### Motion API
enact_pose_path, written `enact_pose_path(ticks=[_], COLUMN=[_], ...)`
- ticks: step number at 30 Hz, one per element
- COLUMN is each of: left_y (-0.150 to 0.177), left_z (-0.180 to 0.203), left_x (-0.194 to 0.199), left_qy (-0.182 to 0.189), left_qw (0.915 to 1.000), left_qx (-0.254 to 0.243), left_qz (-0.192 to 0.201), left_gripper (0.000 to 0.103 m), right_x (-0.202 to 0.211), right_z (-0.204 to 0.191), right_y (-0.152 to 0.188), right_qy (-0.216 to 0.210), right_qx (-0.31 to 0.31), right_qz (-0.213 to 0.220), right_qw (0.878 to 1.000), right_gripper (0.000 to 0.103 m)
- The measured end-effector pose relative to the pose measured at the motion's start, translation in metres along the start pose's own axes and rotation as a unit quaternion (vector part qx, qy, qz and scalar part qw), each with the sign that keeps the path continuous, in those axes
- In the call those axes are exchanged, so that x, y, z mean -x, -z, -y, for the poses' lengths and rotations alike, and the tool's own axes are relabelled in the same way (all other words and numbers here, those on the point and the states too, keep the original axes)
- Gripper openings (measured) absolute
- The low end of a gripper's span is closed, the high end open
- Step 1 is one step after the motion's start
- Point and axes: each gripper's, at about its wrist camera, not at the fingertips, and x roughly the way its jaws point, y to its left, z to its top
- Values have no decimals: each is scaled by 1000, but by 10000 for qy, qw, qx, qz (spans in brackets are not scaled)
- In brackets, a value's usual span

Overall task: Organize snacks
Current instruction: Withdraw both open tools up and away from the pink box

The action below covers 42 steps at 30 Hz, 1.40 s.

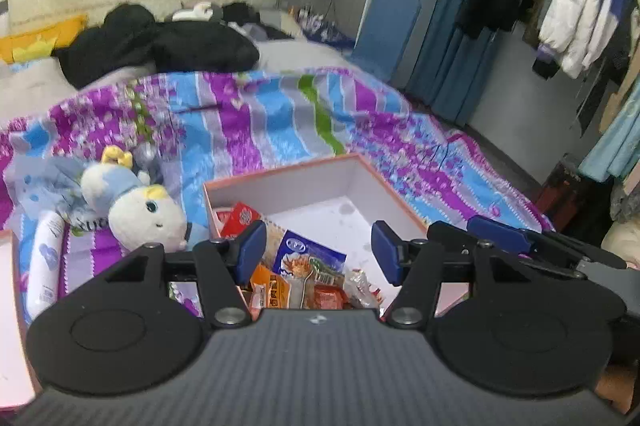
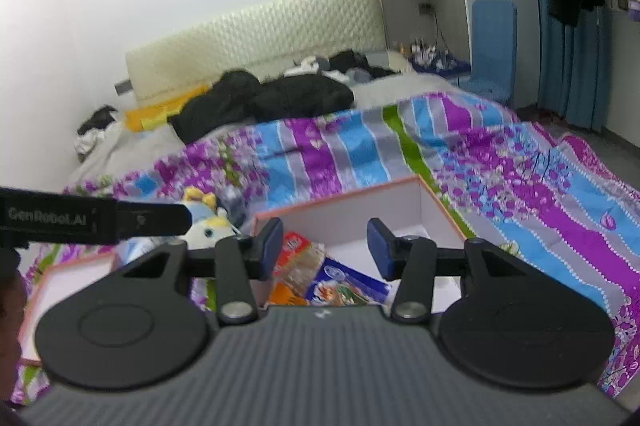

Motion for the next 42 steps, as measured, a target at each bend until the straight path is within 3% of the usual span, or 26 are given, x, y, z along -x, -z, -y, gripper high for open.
enact_pose_path(ticks=[8, 20, 28, 37, 40, 42], left_y=[16, 93, 129, 153, 155, 154], left_z=[-1, -9, -17, -14, -16, -18], left_x=[69, 125, 131, 124, 122, 119], left_qy=[66, -49, -91, -148, -171, -262], left_qw=[9989, 9985, 9988, 9991, 9991, 9990], left_qx=[-44, 73, 154, 93, 87, 63], left_qz=[456, 533, 456, 394, 375, 364], left_gripper=[64, 64, 64, 64, 70, 80], right_x=[53, 105, 121, 122, 120, 121], right_z=[-21, -41, -46, -44, -44, -43], right_y=[3, 55, 92, 108, 110, 110], right_qy=[-21, 183, 369, 338, 362, 426], right_qx=[-33, -13, 79, 125, 138, 154], right_qz=[420, 493, 368, 303, 276, 316], right_qw=[9991, 9986, 9986, 9989, 9989, 9985], right_gripper=[49, 49, 49, 49, 50, 68])
